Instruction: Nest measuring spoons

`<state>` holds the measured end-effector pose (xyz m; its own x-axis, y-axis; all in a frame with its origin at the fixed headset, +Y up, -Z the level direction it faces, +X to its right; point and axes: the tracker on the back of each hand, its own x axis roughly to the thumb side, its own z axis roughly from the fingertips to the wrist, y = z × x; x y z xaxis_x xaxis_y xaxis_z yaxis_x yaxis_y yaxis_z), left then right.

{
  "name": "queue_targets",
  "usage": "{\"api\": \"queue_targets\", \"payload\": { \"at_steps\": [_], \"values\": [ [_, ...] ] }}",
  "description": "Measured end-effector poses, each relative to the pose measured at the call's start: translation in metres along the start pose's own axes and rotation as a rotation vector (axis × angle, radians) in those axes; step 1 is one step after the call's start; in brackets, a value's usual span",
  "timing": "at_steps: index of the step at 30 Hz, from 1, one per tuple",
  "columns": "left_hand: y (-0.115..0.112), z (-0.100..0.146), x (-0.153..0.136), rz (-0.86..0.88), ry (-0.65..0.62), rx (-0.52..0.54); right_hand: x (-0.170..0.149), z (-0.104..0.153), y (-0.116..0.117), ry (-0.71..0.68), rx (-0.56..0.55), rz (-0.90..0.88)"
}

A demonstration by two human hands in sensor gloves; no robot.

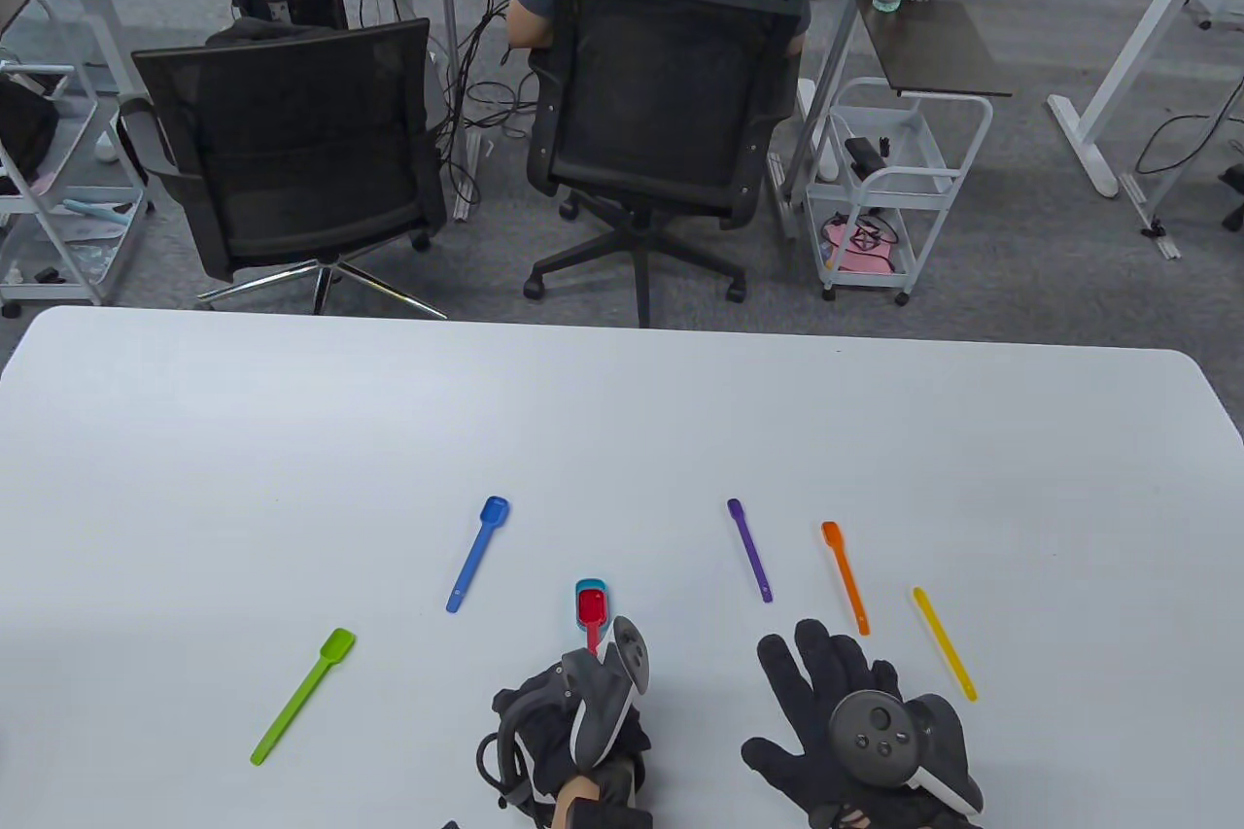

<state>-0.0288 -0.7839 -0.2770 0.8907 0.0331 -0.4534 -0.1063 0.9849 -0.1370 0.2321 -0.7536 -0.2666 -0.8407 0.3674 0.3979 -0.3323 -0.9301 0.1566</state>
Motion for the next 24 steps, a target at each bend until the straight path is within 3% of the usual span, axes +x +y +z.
{"api": "queue_targets", "payload": {
  "at_steps": [7, 10, 12, 18, 24],
  "values": [
    [0.006, 0.000, -0.003, 0.006, -0.016, 0.004, 0.000, 0.000, 0.000, 0.001, 0.000, -0.006],
    [0.016, -0.004, -0.011, 0.071, -0.043, -0.021, -0.001, 0.000, 0.000, 0.003, 0.001, -0.010],
    [0.028, -0.008, -0.019, 0.056, -0.042, 0.019, -0.001, 0.000, -0.001, 0.005, 0.001, -0.011],
    [0.063, -0.035, -0.047, -0.005, -0.033, 0.061, -0.003, -0.002, -0.001, 0.009, 0.008, -0.017],
    [0.075, -0.069, -0.067, -0.027, 0.004, 0.028, -0.002, -0.003, 0.000, 0.004, 0.011, -0.011]
  ]
}}
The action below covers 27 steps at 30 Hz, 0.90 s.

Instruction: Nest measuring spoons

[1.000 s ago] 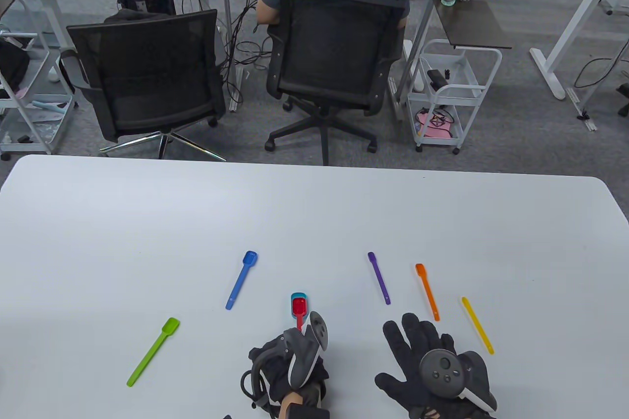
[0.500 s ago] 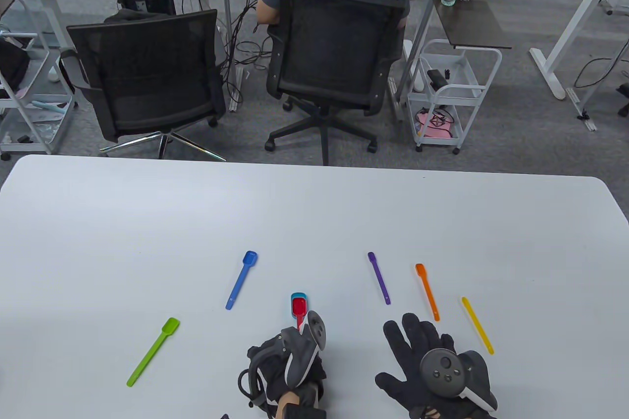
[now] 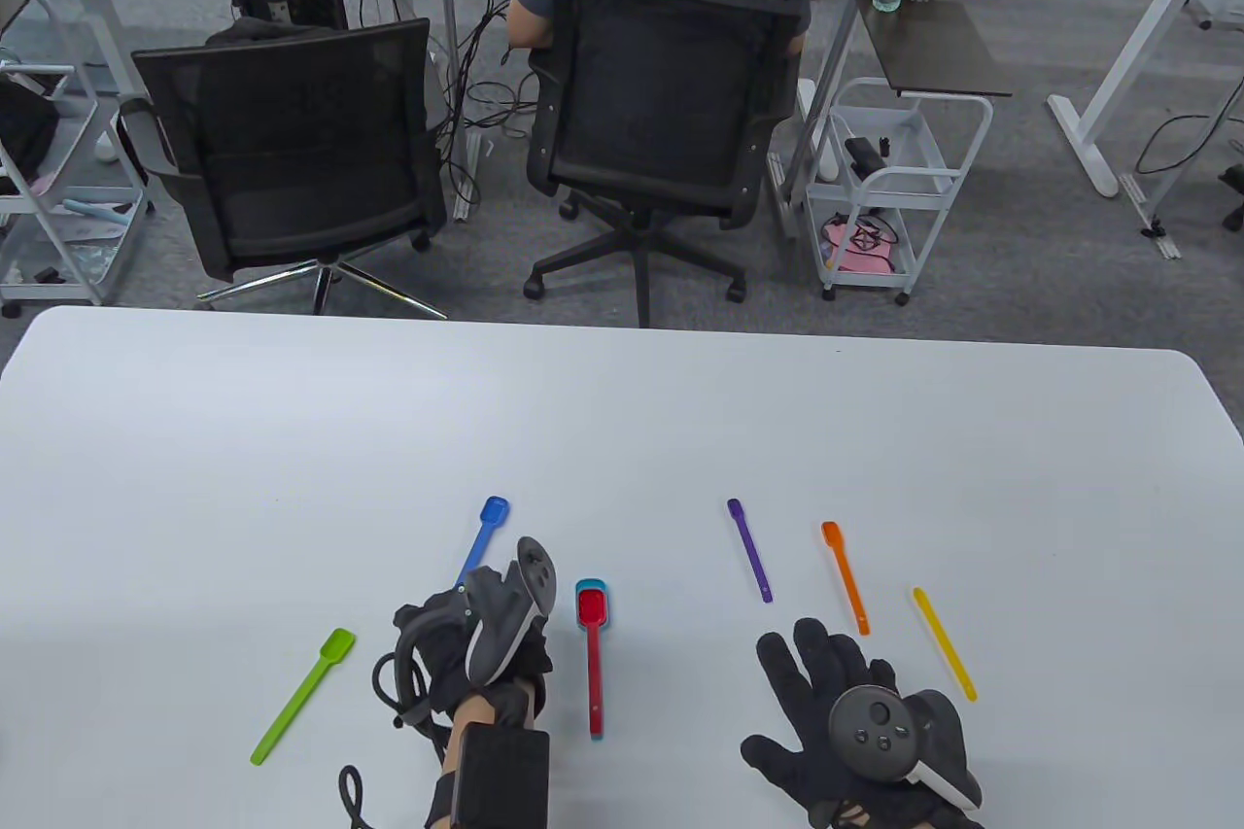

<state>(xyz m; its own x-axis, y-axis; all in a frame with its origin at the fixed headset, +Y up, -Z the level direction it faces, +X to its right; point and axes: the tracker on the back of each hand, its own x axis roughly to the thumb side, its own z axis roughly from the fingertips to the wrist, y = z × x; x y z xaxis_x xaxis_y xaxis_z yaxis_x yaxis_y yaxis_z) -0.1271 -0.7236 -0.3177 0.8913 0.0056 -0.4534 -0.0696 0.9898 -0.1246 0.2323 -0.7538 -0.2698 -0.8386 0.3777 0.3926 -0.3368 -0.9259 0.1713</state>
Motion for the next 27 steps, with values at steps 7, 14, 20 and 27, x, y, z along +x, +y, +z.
{"api": "queue_targets", "payload": {
  "at_steps": [7, 14, 20, 27],
  "values": [
    [-0.005, -0.036, -0.004, -0.074, -0.006, -0.044, 0.000, -0.002, 0.000, 0.005, 0.004, 0.001],
    [-0.028, -0.072, 0.011, -0.108, -0.017, -0.100, 0.000, -0.005, 0.000, 0.020, 0.014, -0.003],
    [-0.046, -0.088, 0.010, -0.105, -0.009, -0.137, -0.002, -0.006, 0.001, 0.031, 0.024, -0.009],
    [-0.060, -0.096, 0.006, -0.120, -0.001, -0.148, -0.002, -0.007, 0.001, 0.037, 0.033, -0.010]
  ]
}}
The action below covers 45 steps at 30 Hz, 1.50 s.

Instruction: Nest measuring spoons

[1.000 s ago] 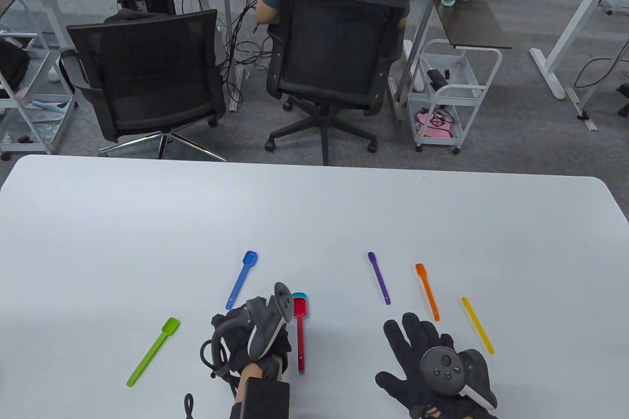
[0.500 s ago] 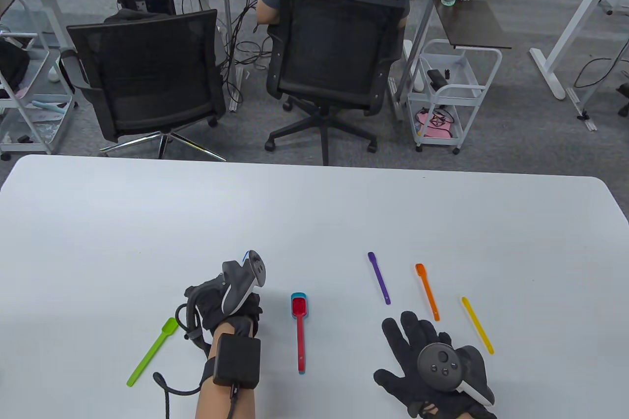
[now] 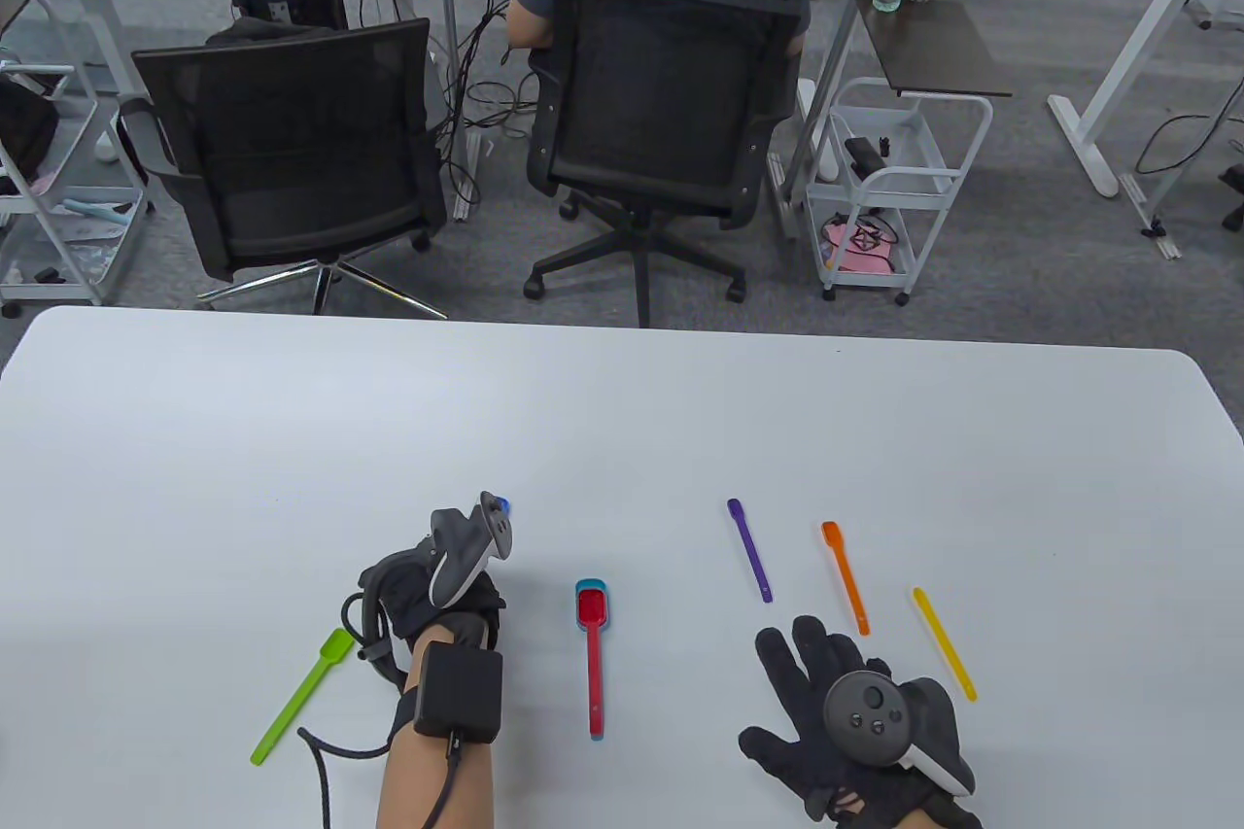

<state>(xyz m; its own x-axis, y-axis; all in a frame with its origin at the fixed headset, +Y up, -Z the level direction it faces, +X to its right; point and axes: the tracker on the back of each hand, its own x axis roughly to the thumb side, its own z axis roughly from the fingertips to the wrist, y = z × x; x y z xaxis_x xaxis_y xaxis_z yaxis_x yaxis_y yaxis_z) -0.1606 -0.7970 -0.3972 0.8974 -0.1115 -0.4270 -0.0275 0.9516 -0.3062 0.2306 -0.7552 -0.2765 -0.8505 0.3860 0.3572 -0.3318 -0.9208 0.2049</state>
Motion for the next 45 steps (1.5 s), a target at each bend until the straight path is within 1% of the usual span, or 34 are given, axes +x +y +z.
{"api": "queue_targets", "payload": {
  "at_steps": [4, 12, 14, 24, 29, 33, 38, 40, 45],
  "values": [
    [-0.002, 0.000, 0.000, -0.013, 0.002, 0.005, 0.000, 0.000, 0.000, 0.001, -0.001, 0.000],
    [-0.005, -0.001, -0.001, 0.014, 0.018, 0.024, 0.000, -0.001, 0.001, 0.003, 0.005, 0.002],
    [-0.005, -0.001, 0.000, -0.005, 0.012, 0.033, 0.000, -0.001, 0.001, 0.004, 0.006, 0.003],
    [-0.006, -0.002, -0.002, 0.008, -0.003, 0.057, 0.000, -0.001, 0.001, 0.009, 0.009, 0.004],
    [-0.008, -0.003, -0.003, 0.027, -0.030, 0.083, 0.000, -0.002, 0.002, 0.012, 0.015, 0.004],
    [-0.008, -0.003, -0.005, 0.056, -0.020, 0.089, 0.000, -0.002, 0.002, 0.013, 0.016, 0.004],
    [-0.009, 0.003, -0.004, 0.066, -0.002, 0.101, -0.001, -0.002, 0.002, 0.013, 0.008, 0.001],
    [-0.008, 0.009, -0.003, 0.068, 0.006, 0.125, -0.001, -0.002, 0.002, 0.010, 0.007, 0.000],
    [-0.002, 0.029, -0.002, 0.079, 0.025, 0.127, -0.001, -0.002, 0.002, 0.010, 0.009, 0.000]
  ]
}}
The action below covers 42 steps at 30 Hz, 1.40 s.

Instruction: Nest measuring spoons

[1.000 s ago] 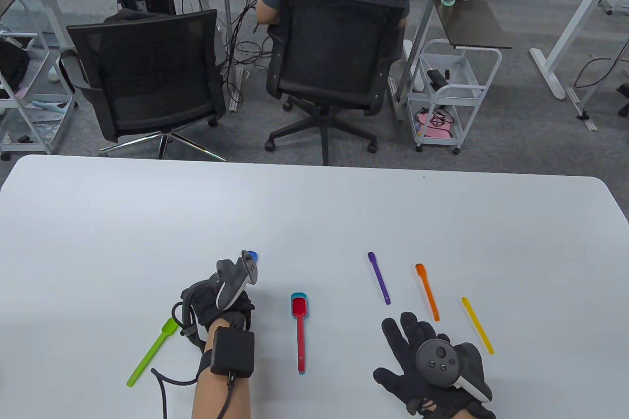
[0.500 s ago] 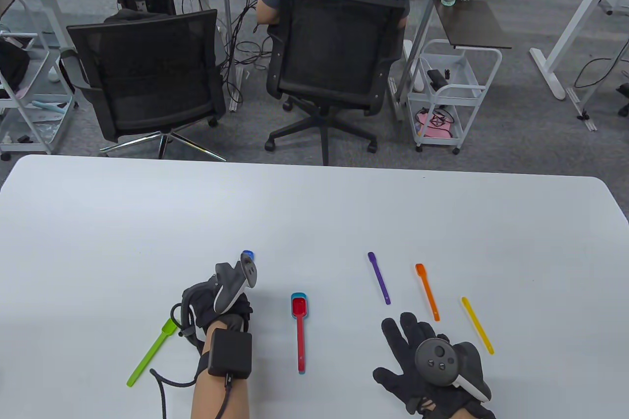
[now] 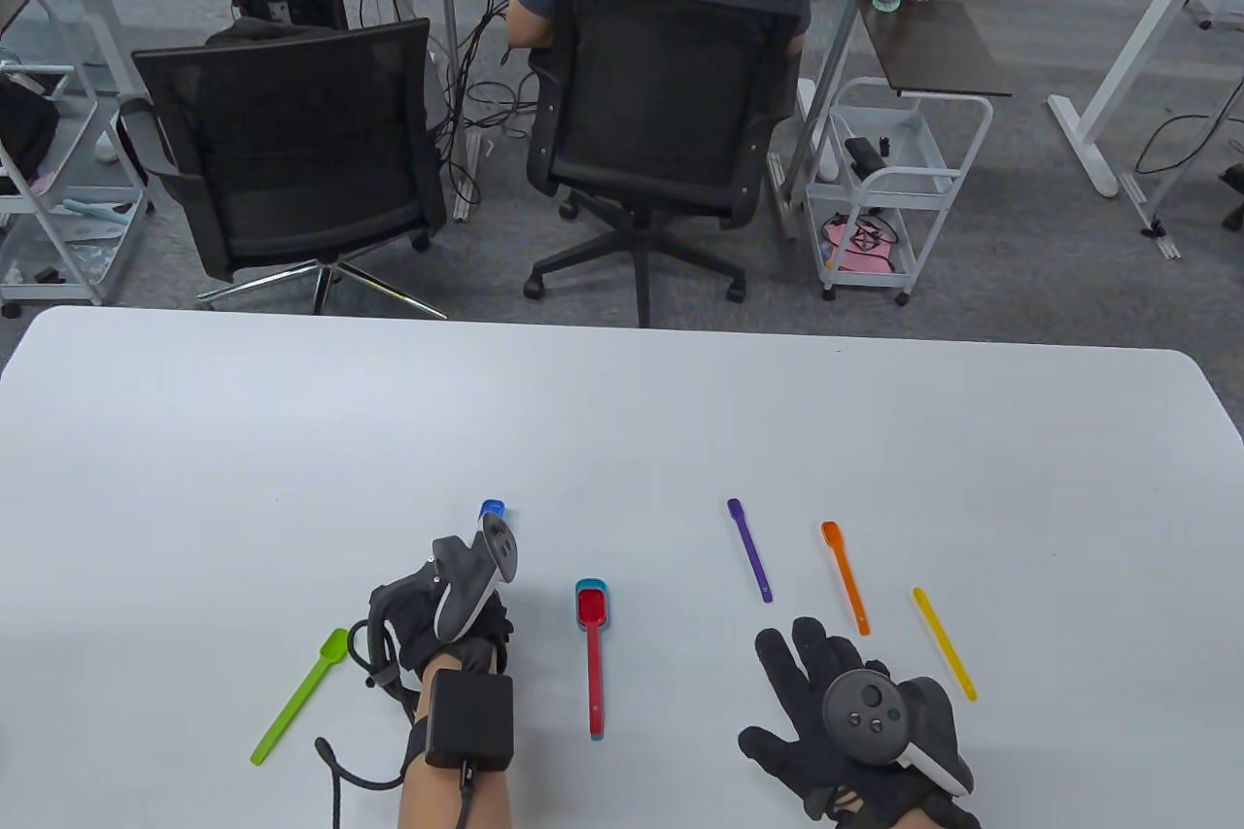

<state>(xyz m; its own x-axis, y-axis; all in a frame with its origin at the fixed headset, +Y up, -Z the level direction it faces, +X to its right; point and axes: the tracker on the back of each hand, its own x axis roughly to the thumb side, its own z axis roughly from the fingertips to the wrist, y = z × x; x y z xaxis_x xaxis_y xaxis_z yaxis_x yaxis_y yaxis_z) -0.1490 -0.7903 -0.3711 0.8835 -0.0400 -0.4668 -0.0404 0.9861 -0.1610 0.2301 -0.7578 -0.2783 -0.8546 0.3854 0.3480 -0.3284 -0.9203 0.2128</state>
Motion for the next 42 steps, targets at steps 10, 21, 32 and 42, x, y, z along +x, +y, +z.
{"api": "queue_targets", "payload": {
  "at_steps": [10, 21, 32, 42],
  "values": [
    [0.012, 0.067, 0.003, 0.035, 0.045, 0.000, 0.001, 0.002, 0.004, 0.002, 0.016, 0.014],
    [0.014, 0.122, 0.026, 0.088, 0.065, -0.010, 0.003, 0.006, 0.003, -0.019, 0.001, 0.027],
    [0.004, 0.139, 0.054, 0.092, 0.045, -0.030, 0.003, 0.007, 0.004, -0.027, -0.001, 0.029],
    [-0.008, 0.141, 0.064, 0.084, 0.040, -0.041, 0.003, 0.007, 0.004, -0.034, -0.005, 0.021]
  ]
}}
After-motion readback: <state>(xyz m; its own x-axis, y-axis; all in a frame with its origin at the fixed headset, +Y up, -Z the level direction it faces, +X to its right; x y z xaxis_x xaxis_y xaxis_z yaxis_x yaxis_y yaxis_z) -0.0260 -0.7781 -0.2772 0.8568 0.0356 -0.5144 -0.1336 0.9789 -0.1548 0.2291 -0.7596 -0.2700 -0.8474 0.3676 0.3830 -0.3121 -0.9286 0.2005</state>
